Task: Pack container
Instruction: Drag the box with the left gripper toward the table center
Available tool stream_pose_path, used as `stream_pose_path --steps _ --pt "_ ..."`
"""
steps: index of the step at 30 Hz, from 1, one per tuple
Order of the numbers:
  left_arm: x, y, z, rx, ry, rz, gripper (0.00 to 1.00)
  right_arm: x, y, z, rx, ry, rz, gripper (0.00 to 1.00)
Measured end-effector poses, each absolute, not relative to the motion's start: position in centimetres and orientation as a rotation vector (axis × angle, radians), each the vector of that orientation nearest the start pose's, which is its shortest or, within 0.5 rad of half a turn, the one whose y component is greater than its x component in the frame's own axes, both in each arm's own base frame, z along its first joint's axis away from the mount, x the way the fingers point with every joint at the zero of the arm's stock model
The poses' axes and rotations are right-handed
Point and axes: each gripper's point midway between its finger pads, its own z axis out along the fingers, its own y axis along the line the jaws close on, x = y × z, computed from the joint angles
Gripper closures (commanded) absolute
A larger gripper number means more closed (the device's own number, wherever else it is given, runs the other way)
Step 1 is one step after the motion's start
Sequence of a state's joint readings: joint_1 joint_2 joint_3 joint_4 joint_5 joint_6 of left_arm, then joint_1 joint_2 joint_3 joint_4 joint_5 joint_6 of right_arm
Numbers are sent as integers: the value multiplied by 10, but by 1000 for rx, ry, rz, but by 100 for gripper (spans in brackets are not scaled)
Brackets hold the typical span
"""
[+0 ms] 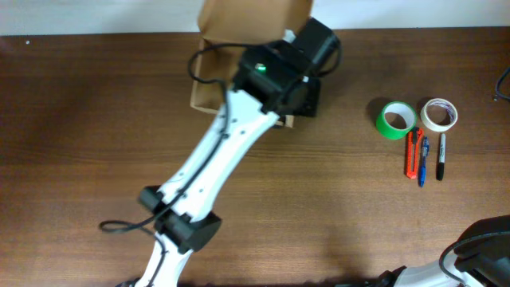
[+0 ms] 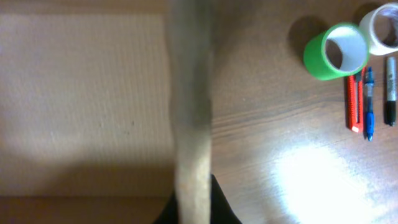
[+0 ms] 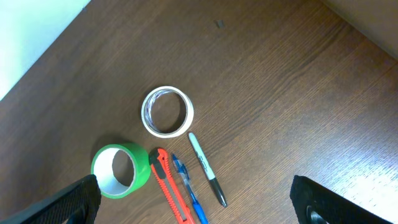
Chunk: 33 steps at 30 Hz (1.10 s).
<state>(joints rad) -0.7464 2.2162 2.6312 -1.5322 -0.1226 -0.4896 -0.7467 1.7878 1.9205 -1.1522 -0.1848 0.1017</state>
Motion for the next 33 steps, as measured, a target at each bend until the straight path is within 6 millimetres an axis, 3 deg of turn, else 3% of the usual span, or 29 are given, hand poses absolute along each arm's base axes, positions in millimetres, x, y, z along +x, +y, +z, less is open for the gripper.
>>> stream_pose_path --steps 6,10,18,33 --pt "395 -342 191 165 2768 -227 99 344 -275 256 994 2363 -4 1" --pt "407 -352 160 68 2794 -227 98 344 -275 256 994 2362 -4 1" --pt "409 -358 133 -61 2838 -228 99 344 -275 256 994 2362 -4 1" --pt "389 -366 75 -26 2956 -109 99 344 -275 256 994 2362 -4 1"
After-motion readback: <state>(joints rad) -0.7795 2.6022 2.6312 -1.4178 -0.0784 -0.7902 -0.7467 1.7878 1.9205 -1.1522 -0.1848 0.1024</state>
